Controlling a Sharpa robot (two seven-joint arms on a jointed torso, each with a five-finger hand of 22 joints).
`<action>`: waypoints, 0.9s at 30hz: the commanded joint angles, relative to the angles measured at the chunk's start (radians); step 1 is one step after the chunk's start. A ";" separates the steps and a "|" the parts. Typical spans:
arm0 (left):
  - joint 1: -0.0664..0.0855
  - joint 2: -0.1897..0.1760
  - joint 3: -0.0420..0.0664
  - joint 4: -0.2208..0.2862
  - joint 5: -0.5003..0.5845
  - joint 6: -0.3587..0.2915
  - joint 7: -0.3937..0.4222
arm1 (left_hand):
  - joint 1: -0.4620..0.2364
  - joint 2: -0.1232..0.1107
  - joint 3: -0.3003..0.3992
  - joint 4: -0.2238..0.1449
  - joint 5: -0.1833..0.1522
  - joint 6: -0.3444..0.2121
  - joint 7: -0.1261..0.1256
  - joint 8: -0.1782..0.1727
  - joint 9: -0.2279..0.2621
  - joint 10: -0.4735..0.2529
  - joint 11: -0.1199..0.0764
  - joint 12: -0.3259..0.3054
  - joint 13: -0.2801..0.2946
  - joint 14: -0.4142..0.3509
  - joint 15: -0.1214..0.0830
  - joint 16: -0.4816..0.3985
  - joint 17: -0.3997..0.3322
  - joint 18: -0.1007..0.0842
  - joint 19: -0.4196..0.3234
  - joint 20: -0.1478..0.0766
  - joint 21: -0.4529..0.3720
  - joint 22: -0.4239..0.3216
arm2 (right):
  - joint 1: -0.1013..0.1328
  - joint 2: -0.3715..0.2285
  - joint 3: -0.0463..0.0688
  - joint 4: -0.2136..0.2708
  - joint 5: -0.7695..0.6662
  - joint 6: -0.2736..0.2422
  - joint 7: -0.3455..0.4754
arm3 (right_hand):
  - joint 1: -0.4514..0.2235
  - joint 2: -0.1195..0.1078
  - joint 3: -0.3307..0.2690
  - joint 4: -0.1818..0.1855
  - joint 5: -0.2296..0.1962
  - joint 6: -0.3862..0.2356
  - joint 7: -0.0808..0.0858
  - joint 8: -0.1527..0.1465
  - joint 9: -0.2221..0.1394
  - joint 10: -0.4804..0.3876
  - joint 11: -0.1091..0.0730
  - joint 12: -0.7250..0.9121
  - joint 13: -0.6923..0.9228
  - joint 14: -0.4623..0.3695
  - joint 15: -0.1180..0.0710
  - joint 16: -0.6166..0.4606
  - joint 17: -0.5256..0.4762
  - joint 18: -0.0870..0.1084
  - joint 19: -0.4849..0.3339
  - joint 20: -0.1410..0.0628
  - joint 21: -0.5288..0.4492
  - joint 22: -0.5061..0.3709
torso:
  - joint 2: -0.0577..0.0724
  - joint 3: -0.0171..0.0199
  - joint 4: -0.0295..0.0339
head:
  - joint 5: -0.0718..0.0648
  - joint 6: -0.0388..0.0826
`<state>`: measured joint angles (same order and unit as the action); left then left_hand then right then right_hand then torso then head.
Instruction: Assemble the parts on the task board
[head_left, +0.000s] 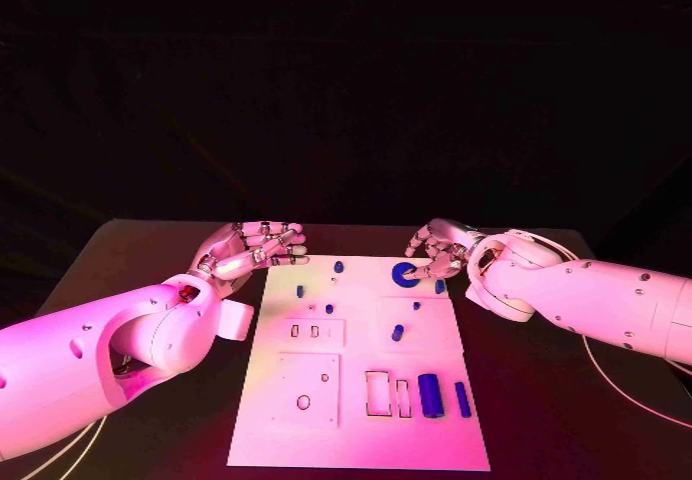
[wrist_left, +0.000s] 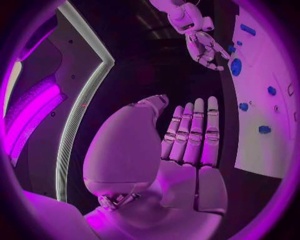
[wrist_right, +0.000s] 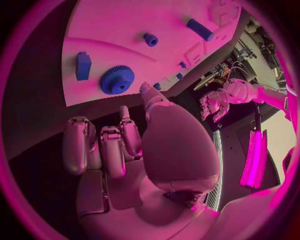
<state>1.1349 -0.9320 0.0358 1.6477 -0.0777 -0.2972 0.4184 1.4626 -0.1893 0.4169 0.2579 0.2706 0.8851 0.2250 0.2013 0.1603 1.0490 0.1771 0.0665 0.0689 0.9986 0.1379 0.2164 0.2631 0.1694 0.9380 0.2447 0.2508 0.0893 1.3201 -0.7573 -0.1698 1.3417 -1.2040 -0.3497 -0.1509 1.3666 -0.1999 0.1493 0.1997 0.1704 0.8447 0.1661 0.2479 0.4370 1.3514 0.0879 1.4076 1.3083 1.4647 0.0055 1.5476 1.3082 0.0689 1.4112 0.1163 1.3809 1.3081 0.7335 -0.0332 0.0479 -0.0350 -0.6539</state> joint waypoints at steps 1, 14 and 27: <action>0.001 0.002 0.001 0.001 0.001 0.020 0.006 | 0.000 -0.005 0.005 0.000 -0.006 -0.006 0.012 -0.005 0.001 -0.002 0.005 -0.002 0.000 -0.005 0.000 -0.005 0.001 0.013 -0.005 -0.001 -0.006 -0.001 | -0.005 0.009 0.000 -0.015 0.009 0.052 -0.012 | 0.014 0.001 -0.006 -0.002 0.004 -0.006 0.001 0.005 0.001 0.008 -0.002 0.006 0.007 0.093 0.008 0.006 0.203 -0.009 0.008 0.002 0.004 0.017 | 0.000 -0.0016 0.0018 | 0.002 -0.004; 0.001 0.002 0.001 0.000 0.001 0.021 0.005 | 0.000 -0.005 0.005 0.000 -0.006 -0.006 0.012 -0.005 0.001 -0.002 0.005 -0.002 0.000 -0.005 0.000 -0.005 0.001 0.013 -0.005 -0.001 -0.006 -0.001 | -0.014 0.034 0.000 -0.050 -0.002 0.067 -0.016 | 0.026 0.009 -0.007 0.002 0.005 -0.005 0.001 0.009 0.003 0.011 -0.002 0.011 0.013 0.094 0.008 0.007 0.208 -0.010 0.010 0.002 0.007 0.022 | -0.001 -0.0017 -0.0005 | 0.004 -0.009; 0.001 0.002 0.001 -0.001 0.000 0.023 0.004 | 0.000 -0.005 0.005 0.000 -0.006 -0.006 0.012 -0.005 0.001 -0.002 0.005 -0.002 0.000 -0.005 0.000 -0.005 0.001 0.013 -0.005 -0.001 -0.006 -0.001 | -0.022 0.059 0.000 -0.087 -0.009 0.069 -0.017 | 0.034 0.014 -0.005 0.004 0.005 -0.005 0.001 0.011 0.003 0.009 -0.002 0.010 0.012 0.094 0.008 0.008 0.210 -0.010 0.011 0.003 0.009 0.025 | -0.001 -0.0010 -0.0001 | 0.004 -0.007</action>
<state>1.1348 -0.9319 0.0357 1.6459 -0.0780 -0.2939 0.4173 1.4626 -0.1893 0.4168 0.2579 0.2706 0.8851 0.2250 0.2014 0.1601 1.0490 0.1772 0.0665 0.0689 0.9987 0.1379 0.2164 0.2629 0.1694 0.9381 0.2446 0.2508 0.0895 1.3000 -0.7006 -0.1704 1.2569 -1.2021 -0.3005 -0.1674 1.3874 -0.1869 0.1463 0.2027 0.1704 0.8446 0.1662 0.2552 0.4391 1.3560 0.0858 1.4114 1.3080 1.4648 0.0054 1.5514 1.3078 0.0689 1.4147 0.1199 1.3855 1.3077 0.7323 -0.0339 0.0474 -0.0308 -0.6617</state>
